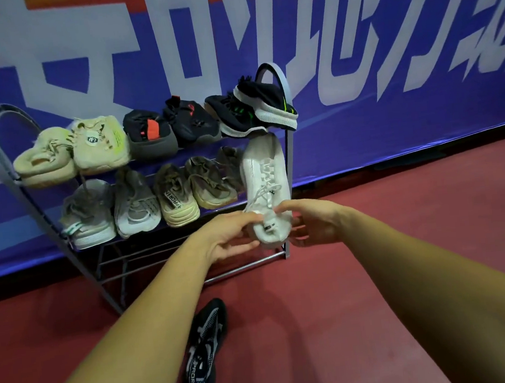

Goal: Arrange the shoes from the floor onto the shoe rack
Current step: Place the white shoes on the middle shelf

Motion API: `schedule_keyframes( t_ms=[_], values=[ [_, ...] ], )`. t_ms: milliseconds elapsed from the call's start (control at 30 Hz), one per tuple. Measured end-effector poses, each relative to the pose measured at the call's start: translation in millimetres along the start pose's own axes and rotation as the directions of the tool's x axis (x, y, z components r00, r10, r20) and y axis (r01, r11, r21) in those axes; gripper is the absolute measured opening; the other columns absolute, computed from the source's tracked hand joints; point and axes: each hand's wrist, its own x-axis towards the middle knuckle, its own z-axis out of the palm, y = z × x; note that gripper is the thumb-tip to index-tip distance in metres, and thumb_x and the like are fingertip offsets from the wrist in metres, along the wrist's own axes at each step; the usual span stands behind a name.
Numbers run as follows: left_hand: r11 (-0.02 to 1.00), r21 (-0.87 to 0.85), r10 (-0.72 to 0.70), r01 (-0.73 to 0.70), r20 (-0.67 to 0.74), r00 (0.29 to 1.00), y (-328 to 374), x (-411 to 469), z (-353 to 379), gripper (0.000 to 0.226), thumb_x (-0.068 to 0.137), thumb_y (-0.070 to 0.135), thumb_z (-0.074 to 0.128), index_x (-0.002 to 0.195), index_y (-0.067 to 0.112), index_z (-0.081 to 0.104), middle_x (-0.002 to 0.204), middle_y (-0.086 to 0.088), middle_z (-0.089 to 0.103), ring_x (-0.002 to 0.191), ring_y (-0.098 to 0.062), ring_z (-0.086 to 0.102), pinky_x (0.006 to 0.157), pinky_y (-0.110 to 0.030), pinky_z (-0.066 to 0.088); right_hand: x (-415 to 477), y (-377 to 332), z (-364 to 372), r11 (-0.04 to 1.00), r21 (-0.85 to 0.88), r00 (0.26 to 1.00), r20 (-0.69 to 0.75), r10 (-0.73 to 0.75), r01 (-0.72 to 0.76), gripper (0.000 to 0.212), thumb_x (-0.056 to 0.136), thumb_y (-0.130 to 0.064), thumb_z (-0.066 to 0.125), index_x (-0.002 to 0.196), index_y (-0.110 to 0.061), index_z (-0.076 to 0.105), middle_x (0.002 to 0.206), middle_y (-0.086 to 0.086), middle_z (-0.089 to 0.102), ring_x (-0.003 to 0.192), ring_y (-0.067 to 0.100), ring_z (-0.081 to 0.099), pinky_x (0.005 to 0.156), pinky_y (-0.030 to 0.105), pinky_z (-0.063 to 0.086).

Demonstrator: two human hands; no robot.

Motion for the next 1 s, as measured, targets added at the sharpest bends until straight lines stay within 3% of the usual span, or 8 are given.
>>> schedule_keyframes(
  t_ms=[133, 200, 367, 500, 633, 733, 800, 1000],
  values=[
    [0.991, -0.118, 0.055, -0.059, -0.043, 0.998, 8.7, 18.7, 26.1, 0.01, 0.079, 0.01, 0.076, 0.081, 0.02, 0.074, 0.076, 0.003, 0.072, 0.062, -0.003, 0.064, 0.057, -0.019, 0.054, 7.5, 0.7, -17.1, 0.996, 0.08, 0.997, -0.068, -0.026, 0.031, 0.035, 0.077, -0.035, 0.076, 0.103, -0.014, 0.065, 0.086, 0.006, 0.061, 0.075, 0.019, 0.061, 0.075, 0.031, 0.051],
    [0.98, -0.184, 0.064, -0.071, -0.044, 0.997, 9.2, 27.9, 35.6, 0.012, 0.08, 0.008, 0.074, 0.077, 0.019, 0.072, 0.075, 0.001, 0.071, 0.063, -0.005, 0.064, 0.054, -0.018, 0.053, 11.3, 2.8, -24.0, 0.995, 0.095, 0.996, -0.085, -0.033, 0.041, 0.034, 0.079, -0.037, 0.076, 0.102, -0.015, 0.065, 0.083, 0.005, 0.064, 0.072, 0.018, 0.062, 0.069, 0.028, 0.049],
    [0.948, -0.269, 0.161, -0.171, -0.061, 0.985, 9.5, 44.4, 50.0, 0.023, 0.079, 0.008, 0.078, 0.099, 0.016, 0.072, 0.091, 0.0, 0.074, 0.084, -0.009, 0.067, 0.061, -0.02, 0.055, 27.9, 5.7, -29.0, 0.968, 0.213, 0.985, -0.143, -0.1, 0.129, 0.027, 0.087, -0.037, 0.07, 0.103, -0.016, 0.068, 0.069, 0.002, 0.057, 0.057, 0.011, 0.058, 0.052, 0.019, 0.044],
    [0.9, -0.368, 0.234, -0.235, -0.047, 0.971, 12.1, 55.1, 55.0, 0.015, 0.082, 0.004, 0.076, 0.093, 0.009, 0.067, 0.086, -0.006, 0.072, 0.083, -0.013, 0.067, 0.071, -0.025, 0.058, 46.9, 1.7, -30.5, 0.845, 0.464, 0.955, -0.246, -0.167, 0.267, 0.015, 0.091, -0.028, 0.066, 0.091, -0.013, 0.064, 0.067, 0.002, 0.056, 0.051, 0.009, 0.049, 0.048, 0.016, 0.041],
    [0.925, -0.354, 0.121, -0.14, -0.075, 0.99, 3.8, 64.2, 50.4, 0.008, 0.085, 0.01, 0.074, 0.089, 0.01, 0.067, 0.08, -0.011, 0.067, 0.07, -0.019, 0.062, 0.069, -0.028, 0.059, 66.7, -7.5, -23.3, 0.761, 0.551, 0.925, -0.34, -0.171, 0.343, 0.023, 0.087, -0.028, 0.072, 0.077, -0.015, 0.058, 0.06, -0.003, 0.048, 0.044, 0.007, 0.045, 0.042, 0.016, 0.039],
    [0.932, -0.351, 0.046, -0.092, -0.137, 0.989, -1.8, 76.9, 42.9, 0.009, 0.086, 0.014, 0.073, 0.089, 0.012, 0.065, 0.082, -0.011, 0.063, 0.068, -0.018, 0.058, 0.065, -0.025, 0.054, 81.8, -8.5, -13.5, 0.738, 0.582, 0.929, -0.33, -0.17, 0.341, 0.023, 0.086, -0.031, 0.075, 0.092, -0.011, 0.064, 0.066, -0.002, 0.049, 0.048, 0.006, 0.043, 0.046, 0.015, 0.039],
    [0.912, -0.399, 0.025, -0.093, -0.172, 0.985, -1.9, 85.4, 39.5, 0.011, 0.086, 0.018, 0.074, 0.09, 0.013, 0.065, 0.082, -0.01, 0.063, 0.067, -0.016, 0.057, 0.063, -0.024, 0.05, 88.6, -8.3, -11.7, 0.718, 0.604, 0.928, -0.334, -0.164, 0.345, 0.027, 0.087, -0.033, 0.074, 0.1, -0.01, 0.066, 0.068, -0.001, 0.047, 0.051, 0.006, 0.041, 0.048, 0.015, 0.037],
    [0.819, -0.541, 0.069, -0.191, -0.238, 0.969, 4.5, 114.7, 46.9, 0.014, 0.085, 0.02, 0.076, 0.09, 0.016, 0.063, 0.081, -0.006, 0.067, 0.074, -0.015, 0.059, 0.063, -0.022, 0.047, 99.9, -20.6, -22.7, 0.713, 0.579, 0.897, -0.411, -0.163, 0.396, 0.021, 0.086, -0.031, 0.076, 0.091, -0.013, 0.069, 0.061, -0.005, 0.055, 0.045, 0.005, 0.043, 0.044, 0.015, 0.037]
  ],
)
